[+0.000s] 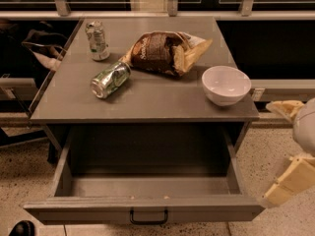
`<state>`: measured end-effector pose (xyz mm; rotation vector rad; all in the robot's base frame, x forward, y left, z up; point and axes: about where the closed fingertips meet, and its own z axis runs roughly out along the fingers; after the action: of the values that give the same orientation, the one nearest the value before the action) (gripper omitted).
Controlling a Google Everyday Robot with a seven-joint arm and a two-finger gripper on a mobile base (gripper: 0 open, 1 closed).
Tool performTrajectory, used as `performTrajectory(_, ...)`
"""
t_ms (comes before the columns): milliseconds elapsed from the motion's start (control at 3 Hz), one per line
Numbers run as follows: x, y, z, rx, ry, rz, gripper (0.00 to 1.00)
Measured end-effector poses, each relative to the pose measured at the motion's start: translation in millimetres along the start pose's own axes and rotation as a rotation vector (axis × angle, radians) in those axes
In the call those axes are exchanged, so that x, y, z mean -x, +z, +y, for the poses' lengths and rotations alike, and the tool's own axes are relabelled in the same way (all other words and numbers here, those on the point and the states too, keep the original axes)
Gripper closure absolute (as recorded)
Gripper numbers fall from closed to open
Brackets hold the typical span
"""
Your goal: Close top drawer
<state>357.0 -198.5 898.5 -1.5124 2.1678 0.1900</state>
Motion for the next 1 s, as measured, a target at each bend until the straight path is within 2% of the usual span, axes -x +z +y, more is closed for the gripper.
performTrajectory(333, -8.1, 14.5, 8.1, 0.04, -0.013, 0.009, 0.0)
performTrajectory(667, -19.7, 23.0, 11.3, 0.001, 0.043, 0.018, 0.0)
performTrajectory(1000, -30.8, 30.3, 10.5, -0.061, 0.105, 0.025, 0.0)
